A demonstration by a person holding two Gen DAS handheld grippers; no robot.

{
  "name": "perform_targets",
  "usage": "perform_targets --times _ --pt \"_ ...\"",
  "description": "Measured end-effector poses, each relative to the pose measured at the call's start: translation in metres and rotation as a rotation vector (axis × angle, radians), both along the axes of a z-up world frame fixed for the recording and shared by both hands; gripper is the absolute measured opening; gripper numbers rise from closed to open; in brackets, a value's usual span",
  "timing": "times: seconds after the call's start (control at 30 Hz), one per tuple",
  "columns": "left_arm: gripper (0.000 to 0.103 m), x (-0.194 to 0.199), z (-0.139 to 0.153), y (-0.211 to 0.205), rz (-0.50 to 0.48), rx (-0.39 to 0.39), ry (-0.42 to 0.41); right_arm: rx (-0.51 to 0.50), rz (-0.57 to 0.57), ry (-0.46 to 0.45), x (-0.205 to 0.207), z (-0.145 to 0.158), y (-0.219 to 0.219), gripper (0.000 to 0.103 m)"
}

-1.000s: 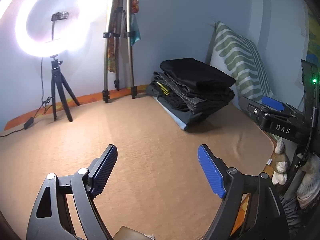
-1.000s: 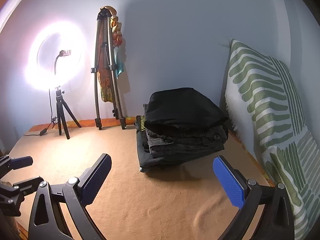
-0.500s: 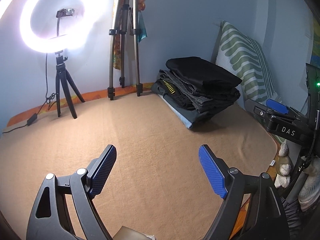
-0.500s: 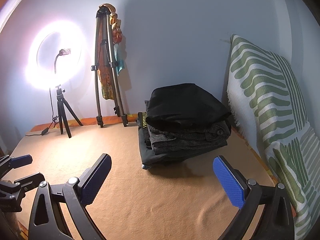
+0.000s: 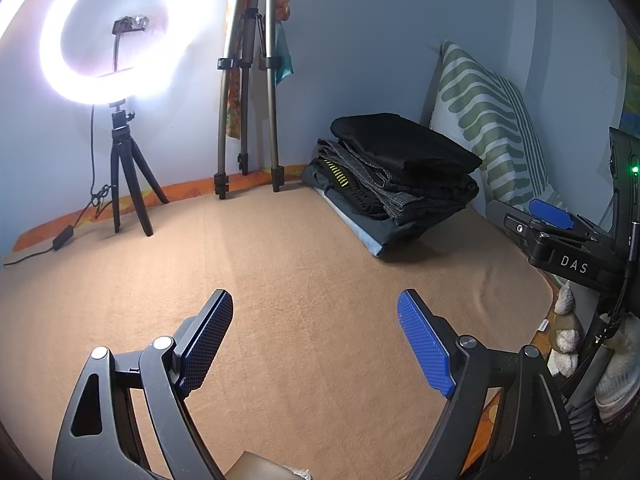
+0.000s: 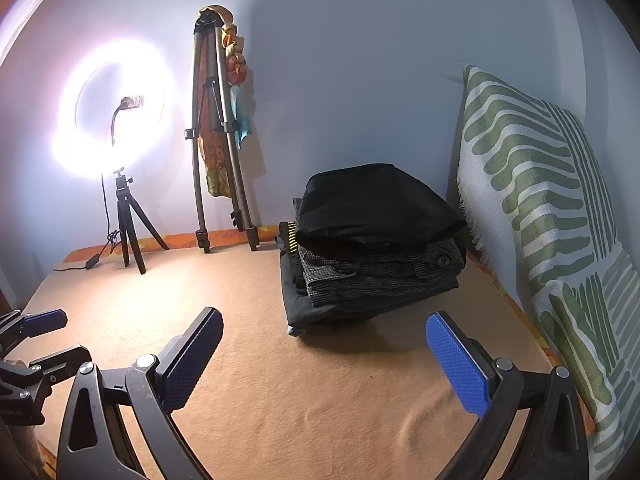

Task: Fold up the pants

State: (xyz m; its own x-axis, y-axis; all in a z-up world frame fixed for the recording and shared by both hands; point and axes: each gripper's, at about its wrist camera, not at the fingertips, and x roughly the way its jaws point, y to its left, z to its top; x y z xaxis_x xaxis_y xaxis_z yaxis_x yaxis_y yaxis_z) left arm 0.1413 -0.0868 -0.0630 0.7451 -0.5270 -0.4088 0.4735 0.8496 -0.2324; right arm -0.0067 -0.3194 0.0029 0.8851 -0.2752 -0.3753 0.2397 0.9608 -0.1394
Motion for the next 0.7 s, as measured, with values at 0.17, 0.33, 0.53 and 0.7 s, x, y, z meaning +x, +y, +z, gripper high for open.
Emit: perform_targets --times 0.17,0.33,0.53,0.7 --pt "0.085 -0.0002 -0.0002 0.0002 -0.001 0.001 0.001 0.000 0.002 0.003 0.0007 -0.0004 0.0003 0.103" --pt "0.085 -0.0005 -0.0010 0.0003 -0.002 0.000 0.004 0.005 0.008 0.008 0.0019 -0.0006 0.0008 0.103" --pt "0.085 0.0004 -0.0040 -0.0002 -0.019 -0.009 0.025 0.003 0.008 0.009 0.0018 -0.0005 0.0011 0.103" --pt "0.085 0.0000 -0.0039 0.0007 -0.020 -0.017 0.029 -0.001 0.013 0.012 0.0026 -0.0015 0.0015 0.103"
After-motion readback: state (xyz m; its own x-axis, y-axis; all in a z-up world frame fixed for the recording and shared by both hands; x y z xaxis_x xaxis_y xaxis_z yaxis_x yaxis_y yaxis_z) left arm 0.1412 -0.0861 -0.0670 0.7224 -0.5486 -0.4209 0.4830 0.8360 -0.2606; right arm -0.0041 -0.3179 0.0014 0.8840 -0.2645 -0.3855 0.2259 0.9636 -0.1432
